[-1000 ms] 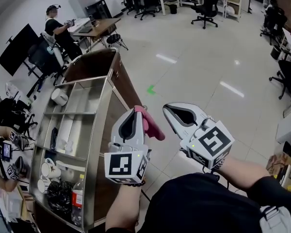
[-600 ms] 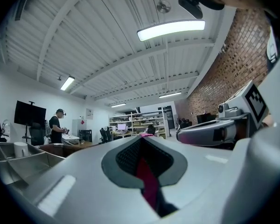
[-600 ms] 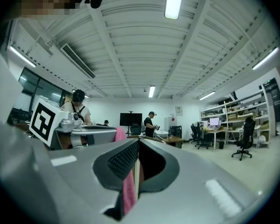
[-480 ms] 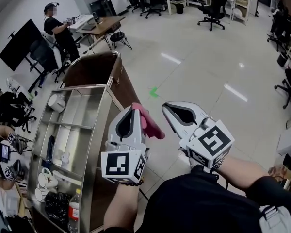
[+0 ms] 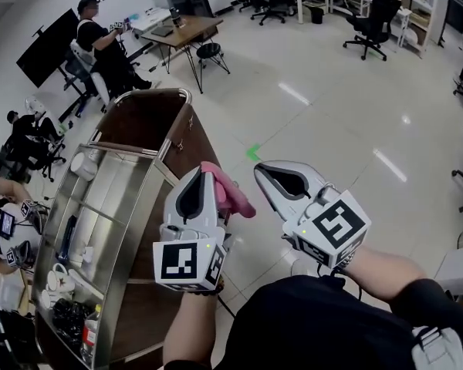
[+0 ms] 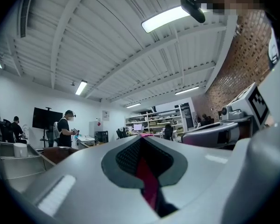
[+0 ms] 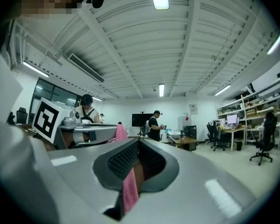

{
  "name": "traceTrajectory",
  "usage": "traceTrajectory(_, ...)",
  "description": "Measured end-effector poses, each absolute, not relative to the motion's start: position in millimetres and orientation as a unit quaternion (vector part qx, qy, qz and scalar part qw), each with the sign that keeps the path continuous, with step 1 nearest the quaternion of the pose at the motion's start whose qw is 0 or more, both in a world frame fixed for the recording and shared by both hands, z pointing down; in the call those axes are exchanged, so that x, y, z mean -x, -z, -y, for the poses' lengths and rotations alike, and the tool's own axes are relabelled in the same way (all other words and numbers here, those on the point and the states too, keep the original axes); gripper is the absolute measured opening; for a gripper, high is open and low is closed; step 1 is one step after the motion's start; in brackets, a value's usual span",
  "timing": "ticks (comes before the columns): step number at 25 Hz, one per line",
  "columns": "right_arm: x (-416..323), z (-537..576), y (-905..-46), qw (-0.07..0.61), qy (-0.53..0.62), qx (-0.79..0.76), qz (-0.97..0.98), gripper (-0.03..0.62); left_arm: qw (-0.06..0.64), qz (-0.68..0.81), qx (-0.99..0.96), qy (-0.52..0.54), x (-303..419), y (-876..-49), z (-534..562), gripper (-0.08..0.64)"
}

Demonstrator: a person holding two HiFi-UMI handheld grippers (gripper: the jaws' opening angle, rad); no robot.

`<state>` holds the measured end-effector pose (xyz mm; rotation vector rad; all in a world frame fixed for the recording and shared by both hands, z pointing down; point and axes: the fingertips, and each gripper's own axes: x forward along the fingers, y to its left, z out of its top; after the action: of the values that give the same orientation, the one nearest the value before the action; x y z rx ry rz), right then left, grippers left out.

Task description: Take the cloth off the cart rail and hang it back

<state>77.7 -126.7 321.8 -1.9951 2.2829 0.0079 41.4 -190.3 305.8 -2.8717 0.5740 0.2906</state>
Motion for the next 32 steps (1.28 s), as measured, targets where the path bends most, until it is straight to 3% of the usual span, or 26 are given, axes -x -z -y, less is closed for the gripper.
traceTrajectory(9, -185.6, 115.2, -308.4, 0.069, -0.079, 0.627, -0.772, -0.008, 0.106, -0.231, 0.963, -0.087, -132.5, -293.1, 180.7, 0.006)
traceTrajectory(29, -285.9, 256.8, -307.8, 0.073, -0.060, 0.601, -0.794, -0.008, 0.096, -0.262, 0.957, -0.076, -225.3, -300.5, 310.6, 0.006)
traceTrajectory(32, -291.9, 290.9, -301.9, 0.071, -0.061, 0.595, -0.798, -0.008, 0.082, -0.263, 0.961, -0.018, -233.9, -311.9, 335.8, 0.006)
